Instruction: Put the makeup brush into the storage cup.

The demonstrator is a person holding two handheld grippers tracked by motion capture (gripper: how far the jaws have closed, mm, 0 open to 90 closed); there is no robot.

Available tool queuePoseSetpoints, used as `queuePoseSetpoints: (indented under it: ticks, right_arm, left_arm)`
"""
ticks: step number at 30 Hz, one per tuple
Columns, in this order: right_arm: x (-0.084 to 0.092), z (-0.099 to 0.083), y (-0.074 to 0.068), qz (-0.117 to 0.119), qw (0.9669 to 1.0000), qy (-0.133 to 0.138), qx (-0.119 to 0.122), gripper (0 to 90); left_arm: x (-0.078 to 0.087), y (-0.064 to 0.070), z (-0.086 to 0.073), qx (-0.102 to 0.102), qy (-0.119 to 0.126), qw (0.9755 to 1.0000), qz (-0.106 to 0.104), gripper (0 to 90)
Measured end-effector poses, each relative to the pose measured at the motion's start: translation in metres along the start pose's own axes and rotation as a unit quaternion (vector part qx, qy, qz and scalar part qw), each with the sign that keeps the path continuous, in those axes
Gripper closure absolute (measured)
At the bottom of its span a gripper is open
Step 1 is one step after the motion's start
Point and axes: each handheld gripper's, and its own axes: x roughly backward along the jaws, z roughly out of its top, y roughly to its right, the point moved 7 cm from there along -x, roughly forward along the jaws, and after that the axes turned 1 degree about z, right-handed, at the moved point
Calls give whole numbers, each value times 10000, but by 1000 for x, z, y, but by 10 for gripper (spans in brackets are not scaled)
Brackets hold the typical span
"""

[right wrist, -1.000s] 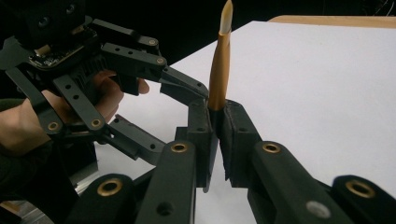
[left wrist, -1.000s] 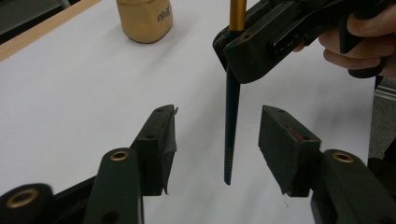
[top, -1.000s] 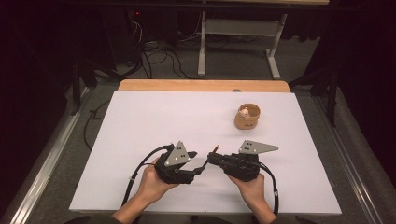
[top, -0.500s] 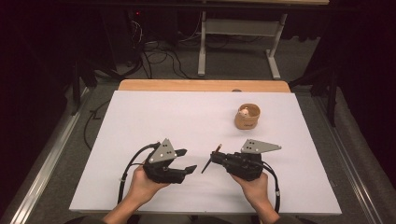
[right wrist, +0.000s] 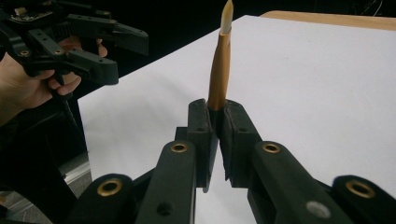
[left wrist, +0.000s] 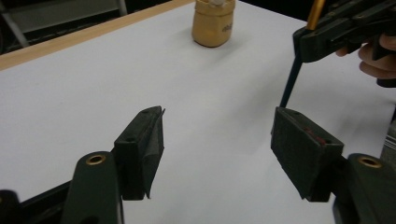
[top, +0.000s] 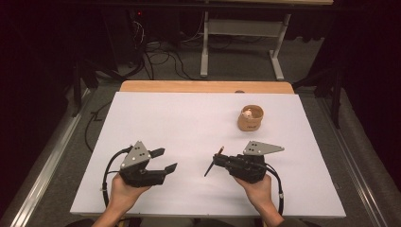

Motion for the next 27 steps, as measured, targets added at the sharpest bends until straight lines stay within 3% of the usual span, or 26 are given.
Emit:
queuePoseSetpoints:
  ticks: [5, 17, 27]
  right_arm:
    - [3, 2, 3, -87, 9999, -44, 75, 851]
    - [13, 7, 14, -306, 9994, -90, 124, 851]
    - [27, 14, 21, -459, 9988, -83, 175, 851]
  left_arm:
    - [9, -15, -7, 387, 326, 9986, 122, 339]
    - [16, -39, -24, 582, 445, 9961, 490, 305]
    - [11, -48, -31, 776, 367, 9951, 481, 266]
